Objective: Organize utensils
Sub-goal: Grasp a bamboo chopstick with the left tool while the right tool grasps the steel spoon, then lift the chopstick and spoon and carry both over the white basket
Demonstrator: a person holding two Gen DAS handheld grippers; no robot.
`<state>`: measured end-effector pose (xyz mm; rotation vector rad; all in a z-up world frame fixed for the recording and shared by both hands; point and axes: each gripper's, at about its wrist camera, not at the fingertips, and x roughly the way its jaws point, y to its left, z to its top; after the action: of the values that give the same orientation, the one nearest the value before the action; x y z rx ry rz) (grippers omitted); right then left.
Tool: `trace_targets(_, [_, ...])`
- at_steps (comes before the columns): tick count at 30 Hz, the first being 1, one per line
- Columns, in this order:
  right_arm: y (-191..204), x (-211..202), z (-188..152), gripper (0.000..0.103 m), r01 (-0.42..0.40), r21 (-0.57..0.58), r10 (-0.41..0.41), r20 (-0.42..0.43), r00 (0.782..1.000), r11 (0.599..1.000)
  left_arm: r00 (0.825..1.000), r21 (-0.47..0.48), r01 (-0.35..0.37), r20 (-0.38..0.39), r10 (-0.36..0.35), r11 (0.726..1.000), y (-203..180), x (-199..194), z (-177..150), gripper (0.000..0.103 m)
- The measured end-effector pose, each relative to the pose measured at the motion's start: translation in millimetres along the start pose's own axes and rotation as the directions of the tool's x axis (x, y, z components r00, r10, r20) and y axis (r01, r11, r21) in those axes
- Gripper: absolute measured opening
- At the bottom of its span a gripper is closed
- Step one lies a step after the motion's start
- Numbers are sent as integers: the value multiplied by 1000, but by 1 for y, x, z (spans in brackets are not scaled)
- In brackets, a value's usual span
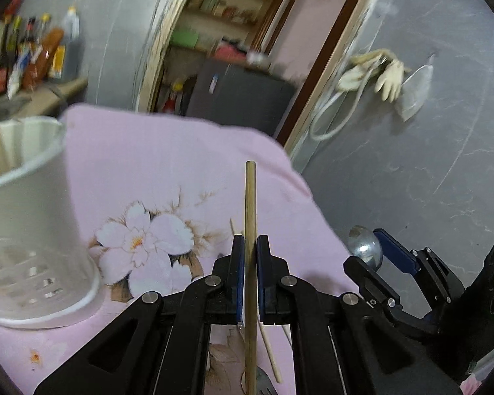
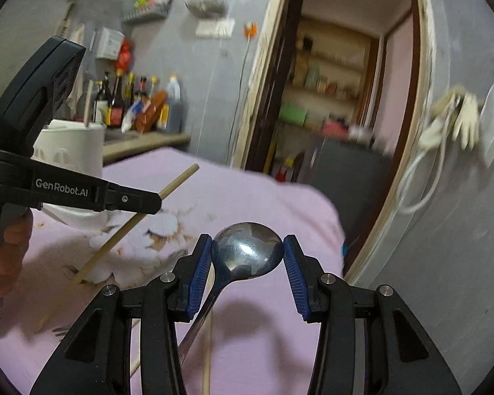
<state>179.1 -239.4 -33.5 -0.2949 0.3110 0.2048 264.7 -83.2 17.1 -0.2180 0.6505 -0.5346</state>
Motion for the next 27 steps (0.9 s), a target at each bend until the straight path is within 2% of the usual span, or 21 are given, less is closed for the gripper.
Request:
trace_targets(5, [11, -22, 2, 42, 71, -44, -65, 133, 989, 996, 988, 22, -9, 153, 6, 1000, -8, -33, -10, 4])
trace_targets(9, [17, -39, 0, 42, 130, -68, -111, 225, 968, 989, 960, 27, -36, 277, 27, 999, -13, -55, -19, 4])
trace_targets(15, [29, -53, 4, 42, 201, -102, -156, 336, 929, 974, 918, 23, -57, 394, 43, 998, -13, -76, -22, 4])
trace_targets(19, [33, -63, 23, 42, 204, -91, -151, 404, 902, 975, 873, 24, -81, 483, 59, 996, -11, -97, -12, 4])
trace_targets(23, [37, -67, 51, 42, 173, -56, -127, 469, 874, 983, 825, 24, -111, 560, 78, 994, -2, -126, 0, 4])
trace_targets(27, [46, -64, 77, 42, 140, -30, -103, 527, 844, 990, 763, 9, -157, 636, 116, 987, 11, -152, 14, 4])
